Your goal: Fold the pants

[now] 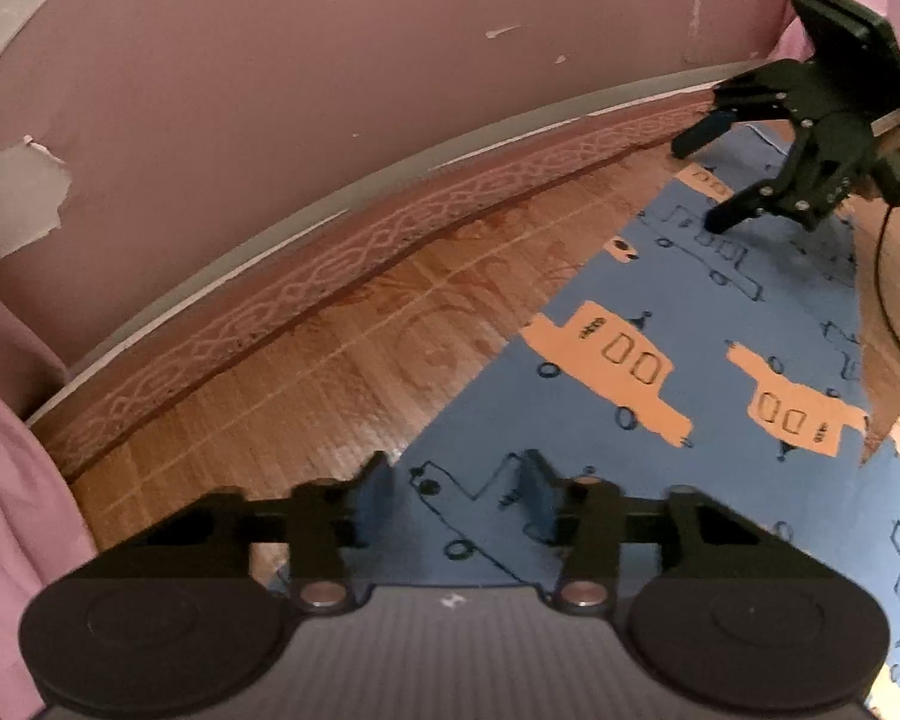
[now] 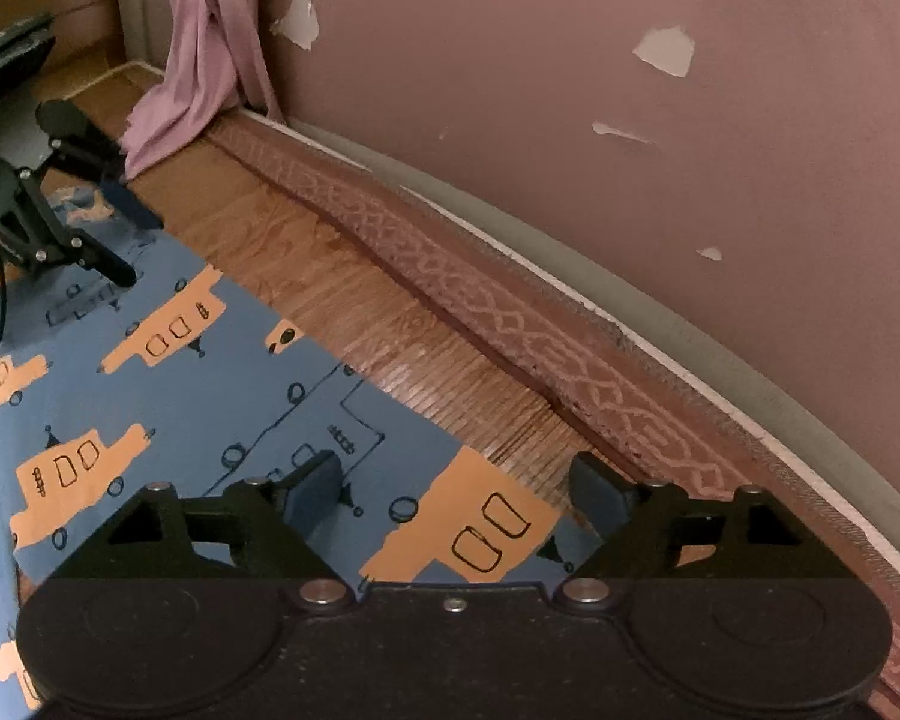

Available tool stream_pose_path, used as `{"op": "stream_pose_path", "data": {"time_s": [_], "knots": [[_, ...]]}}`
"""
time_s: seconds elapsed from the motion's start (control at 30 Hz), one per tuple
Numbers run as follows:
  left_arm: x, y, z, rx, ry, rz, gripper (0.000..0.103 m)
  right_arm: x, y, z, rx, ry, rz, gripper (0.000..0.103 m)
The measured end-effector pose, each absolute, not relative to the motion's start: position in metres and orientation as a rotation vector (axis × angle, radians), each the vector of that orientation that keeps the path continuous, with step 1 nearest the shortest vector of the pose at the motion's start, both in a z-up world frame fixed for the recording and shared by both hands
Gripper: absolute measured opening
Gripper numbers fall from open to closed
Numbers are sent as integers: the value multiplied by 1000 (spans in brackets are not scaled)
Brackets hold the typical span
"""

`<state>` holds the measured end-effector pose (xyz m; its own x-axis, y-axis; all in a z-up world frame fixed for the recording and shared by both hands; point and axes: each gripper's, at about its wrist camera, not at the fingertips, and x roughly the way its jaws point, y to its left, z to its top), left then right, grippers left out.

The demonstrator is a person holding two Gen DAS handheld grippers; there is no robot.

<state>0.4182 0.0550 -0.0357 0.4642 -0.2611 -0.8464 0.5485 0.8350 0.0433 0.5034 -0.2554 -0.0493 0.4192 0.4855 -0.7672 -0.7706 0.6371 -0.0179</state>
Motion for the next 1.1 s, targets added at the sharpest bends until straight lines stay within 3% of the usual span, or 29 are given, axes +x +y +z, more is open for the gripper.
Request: {"op": "stream_pose_path", "data": {"time_s": [0.07,0.13,0.23,0.3,0.33,0.37,0.4,0.43,0.8,1.03,1.1], "knots": [[415,51,-35,332,966,-507,12,501,-257,-50,-392,792,810,82],[410,46,-35,332,955,-488,9,496,-258,-50,-385,778,814,75],[404,41,-34,316,941,-434,5,487,-258,-48,-385,761,821,57],[402,38,-35,308,931,-392,4,481,-257,-47,-381,752,817,39],[400,36,-34,296,929,-362,4,478,-257,-47,-381,744,801,36],[400,35,-34,289,925,-338,4,475,-256,-47,-383,735,783,29],[398,32,-33,287,919,-317,4,472,-256,-48,-384,721,763,12],[395,30,-32,294,903,-291,4,469,-257,-47,-389,708,739,4],[398,15,-8,353,677,-32,4,462,-212,-20,-564,425,525,3],[434,32,-31,328,700,57,4,500,-171,-48,-661,472,452,3],[435,33,-34,333,729,37,11,506,-165,-55,-669,512,449,4]]}}
